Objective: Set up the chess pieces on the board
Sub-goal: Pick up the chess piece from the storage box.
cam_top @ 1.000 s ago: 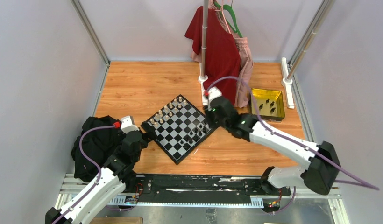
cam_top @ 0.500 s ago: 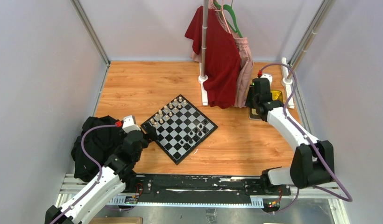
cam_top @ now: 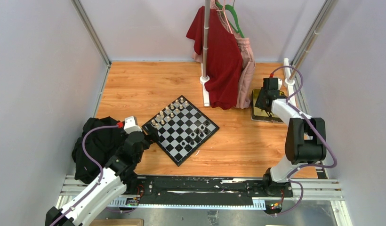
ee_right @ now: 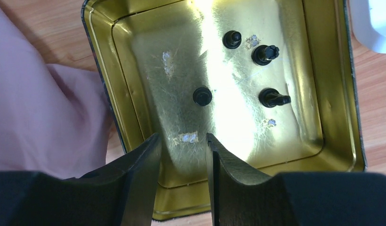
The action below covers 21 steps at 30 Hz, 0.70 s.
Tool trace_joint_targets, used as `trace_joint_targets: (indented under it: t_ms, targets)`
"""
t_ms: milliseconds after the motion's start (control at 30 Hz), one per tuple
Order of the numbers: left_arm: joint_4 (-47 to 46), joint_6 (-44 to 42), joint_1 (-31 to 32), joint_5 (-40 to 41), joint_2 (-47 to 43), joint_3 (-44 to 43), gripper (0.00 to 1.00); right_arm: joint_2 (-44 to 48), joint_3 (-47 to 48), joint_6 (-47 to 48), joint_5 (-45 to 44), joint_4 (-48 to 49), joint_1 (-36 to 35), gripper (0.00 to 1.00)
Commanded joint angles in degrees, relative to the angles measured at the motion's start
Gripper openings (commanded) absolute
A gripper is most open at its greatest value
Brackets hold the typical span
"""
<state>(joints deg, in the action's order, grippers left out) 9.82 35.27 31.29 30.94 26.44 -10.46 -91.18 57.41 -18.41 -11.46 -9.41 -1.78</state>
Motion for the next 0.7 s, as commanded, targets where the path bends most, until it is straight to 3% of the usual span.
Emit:
trace_joint_targets:
  t_ms: [0,667]
  targets:
    - [-2.1,-0.7,0.4,-0.1,0.4,-0.5,1.00,-2.4,2.5,0.2,1.6,1.4,1.2,0.44]
    - [-2.6,-0.6,0.4,-0.1,2.4,-0.9,1.00,-12.7,8.7,0.7,3.9,2.7,5.2,0.41]
